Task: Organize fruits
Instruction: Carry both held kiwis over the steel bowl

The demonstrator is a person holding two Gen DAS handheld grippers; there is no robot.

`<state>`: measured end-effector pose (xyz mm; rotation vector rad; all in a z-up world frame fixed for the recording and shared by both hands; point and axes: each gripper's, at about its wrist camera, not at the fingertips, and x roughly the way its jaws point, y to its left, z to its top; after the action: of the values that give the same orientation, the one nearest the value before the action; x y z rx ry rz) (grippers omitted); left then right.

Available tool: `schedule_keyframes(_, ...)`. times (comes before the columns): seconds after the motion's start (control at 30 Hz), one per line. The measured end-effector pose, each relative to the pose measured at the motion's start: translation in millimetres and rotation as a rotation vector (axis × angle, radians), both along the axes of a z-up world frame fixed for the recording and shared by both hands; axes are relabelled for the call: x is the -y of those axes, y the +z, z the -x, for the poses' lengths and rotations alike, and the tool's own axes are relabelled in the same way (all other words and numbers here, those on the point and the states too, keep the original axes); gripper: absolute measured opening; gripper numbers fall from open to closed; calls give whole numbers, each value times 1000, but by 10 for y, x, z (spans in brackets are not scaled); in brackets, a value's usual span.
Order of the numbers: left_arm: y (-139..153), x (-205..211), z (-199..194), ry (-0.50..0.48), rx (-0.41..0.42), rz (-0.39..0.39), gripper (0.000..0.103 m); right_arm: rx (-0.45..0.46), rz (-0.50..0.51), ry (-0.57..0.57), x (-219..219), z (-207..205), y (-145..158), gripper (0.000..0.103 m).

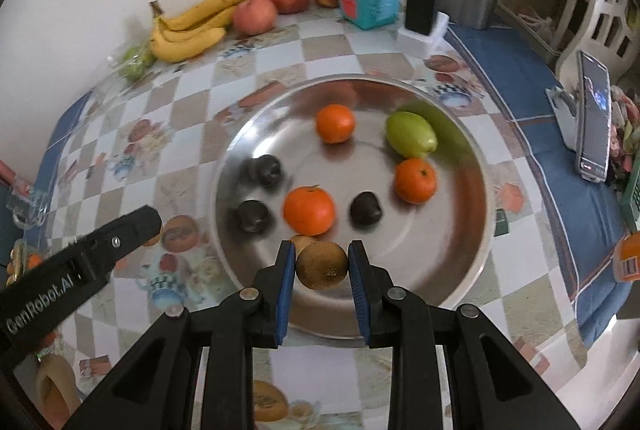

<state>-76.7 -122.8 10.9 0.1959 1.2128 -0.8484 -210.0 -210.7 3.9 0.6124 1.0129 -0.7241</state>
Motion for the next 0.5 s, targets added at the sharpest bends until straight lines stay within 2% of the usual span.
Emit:
schedule_keyframes(0.3,-69,117,73,-36,-17,12,28,-42,-32,-73,288,160,-159,28)
schedule_keyframes(0.5,-180,175,132,-72,-13,-2,28,-85,-97,-94,347,223,-343,28)
